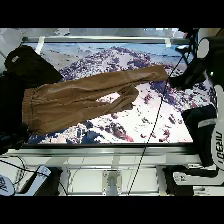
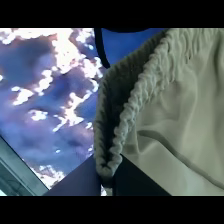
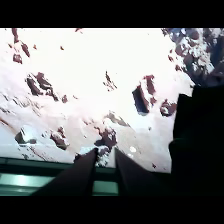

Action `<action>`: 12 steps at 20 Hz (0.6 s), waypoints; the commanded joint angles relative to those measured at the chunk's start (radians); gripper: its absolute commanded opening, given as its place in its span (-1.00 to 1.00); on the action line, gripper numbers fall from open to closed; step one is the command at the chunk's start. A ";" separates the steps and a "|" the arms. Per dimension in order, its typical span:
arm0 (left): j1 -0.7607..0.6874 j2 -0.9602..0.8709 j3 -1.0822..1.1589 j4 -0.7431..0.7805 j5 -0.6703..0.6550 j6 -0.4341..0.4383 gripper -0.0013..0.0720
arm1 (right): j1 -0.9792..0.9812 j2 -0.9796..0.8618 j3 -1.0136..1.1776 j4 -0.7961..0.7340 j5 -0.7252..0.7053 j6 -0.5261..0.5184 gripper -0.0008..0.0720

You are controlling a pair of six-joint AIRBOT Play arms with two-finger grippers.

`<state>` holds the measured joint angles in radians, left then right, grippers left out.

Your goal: Fold the clothes and pants, and hang the long-sleeved shirts on hangers.

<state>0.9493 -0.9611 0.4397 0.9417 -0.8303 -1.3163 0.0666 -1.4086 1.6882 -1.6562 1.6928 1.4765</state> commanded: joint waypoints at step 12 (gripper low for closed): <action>0.000 0.000 0.000 0.000 -0.011 -0.003 -0.90 | 0.123 -0.609 0.345 0.365 -0.439 -0.015 0.25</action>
<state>0.9493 -0.9611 0.4397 0.9413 -0.8379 -1.3197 0.1551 -1.8744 1.9034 -1.2751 1.2053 1.4696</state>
